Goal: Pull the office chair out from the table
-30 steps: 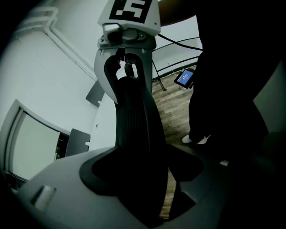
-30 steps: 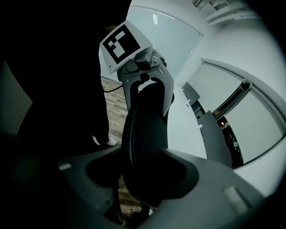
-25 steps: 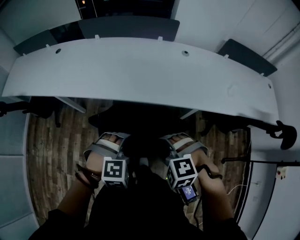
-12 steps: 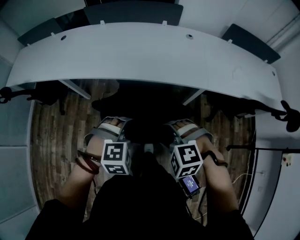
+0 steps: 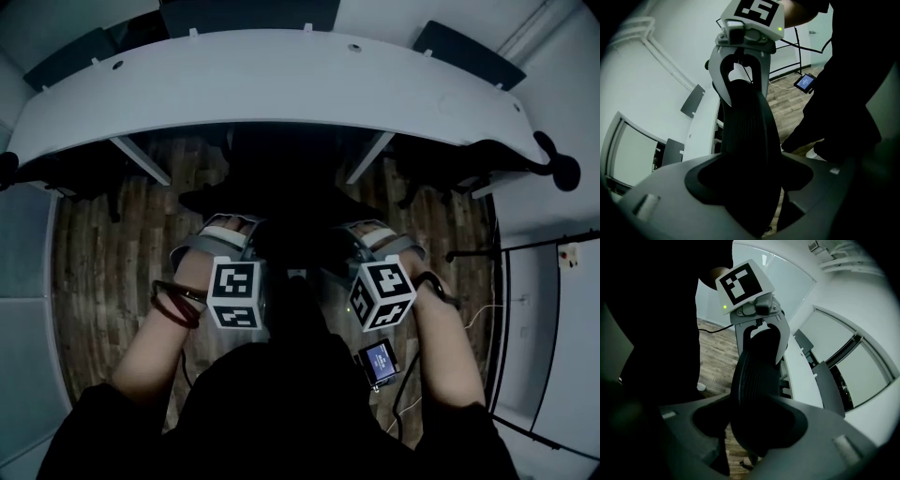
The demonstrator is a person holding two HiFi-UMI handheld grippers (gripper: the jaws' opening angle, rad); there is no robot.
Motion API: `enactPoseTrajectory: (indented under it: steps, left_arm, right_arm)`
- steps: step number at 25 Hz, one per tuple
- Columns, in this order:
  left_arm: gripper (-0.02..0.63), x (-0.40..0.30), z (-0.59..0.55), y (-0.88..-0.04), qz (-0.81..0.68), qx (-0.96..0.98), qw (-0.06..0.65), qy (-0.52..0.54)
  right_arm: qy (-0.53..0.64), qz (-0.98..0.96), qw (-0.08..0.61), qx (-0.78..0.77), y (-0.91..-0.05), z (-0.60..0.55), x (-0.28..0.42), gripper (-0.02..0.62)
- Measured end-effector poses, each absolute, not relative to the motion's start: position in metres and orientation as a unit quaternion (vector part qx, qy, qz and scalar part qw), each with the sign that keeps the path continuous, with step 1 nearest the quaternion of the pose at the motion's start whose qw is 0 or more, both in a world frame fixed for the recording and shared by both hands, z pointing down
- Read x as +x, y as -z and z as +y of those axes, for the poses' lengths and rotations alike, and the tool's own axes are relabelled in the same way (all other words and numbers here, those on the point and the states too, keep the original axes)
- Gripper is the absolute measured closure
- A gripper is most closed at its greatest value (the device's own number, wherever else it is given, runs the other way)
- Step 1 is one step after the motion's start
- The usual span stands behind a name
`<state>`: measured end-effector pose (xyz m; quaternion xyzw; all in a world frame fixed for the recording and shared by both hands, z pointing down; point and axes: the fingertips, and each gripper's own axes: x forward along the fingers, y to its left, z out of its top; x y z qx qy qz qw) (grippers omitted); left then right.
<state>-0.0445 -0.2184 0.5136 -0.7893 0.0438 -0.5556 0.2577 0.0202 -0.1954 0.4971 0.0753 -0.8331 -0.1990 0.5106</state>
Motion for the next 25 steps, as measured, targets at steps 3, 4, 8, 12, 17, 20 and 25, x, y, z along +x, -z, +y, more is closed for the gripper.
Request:
enactPoseTrajectory:
  steps: [3, 4, 8, 12, 17, 20, 25]
  left_arm:
    - [0.284, -0.046, -0.185, -0.516, 0.042, -0.786, 0.275, 0.551]
    - [0.284, -0.046, -0.173, -0.518, 0.040, -0.784, 0.282, 0.551]
    - [0.281, -0.049, -0.134, -0.519, 0.037, -0.778, 0.296, 0.552]
    - [0.282, -0.049, -0.101, -0.517, 0.032, -0.779, 0.293, 0.553]
    - [0.281, -0.040, -0.057, -0.516, 0.028, -0.779, 0.287, 0.556]
    - [0.281, -0.032, -0.036, -0.516, 0.035, -0.777, 0.287, 0.559]
    - [0.281, -0.014, -0.002, -0.518, 0.049, -0.775, 0.285, 0.562]
  right_arm:
    - [0.191, -0.833, 0.513, 0.082, -0.500, -0.161, 0.018, 0.385]
    - [0.186, -0.834, 0.513, 0.086, -0.500, -0.150, 0.018, 0.383]
    - [0.175, -0.834, 0.514, 0.102, -0.501, -0.110, 0.015, 0.376]
    - [0.170, -0.835, 0.513, 0.102, -0.498, -0.076, 0.014, 0.374]
    - [0.166, -0.840, 0.508, 0.096, -0.496, -0.032, 0.023, 0.374]
    - [0.171, -0.839, 0.507, 0.096, -0.496, -0.011, 0.031, 0.374]
    - [0.181, -0.837, 0.507, 0.099, -0.499, 0.021, 0.050, 0.371]
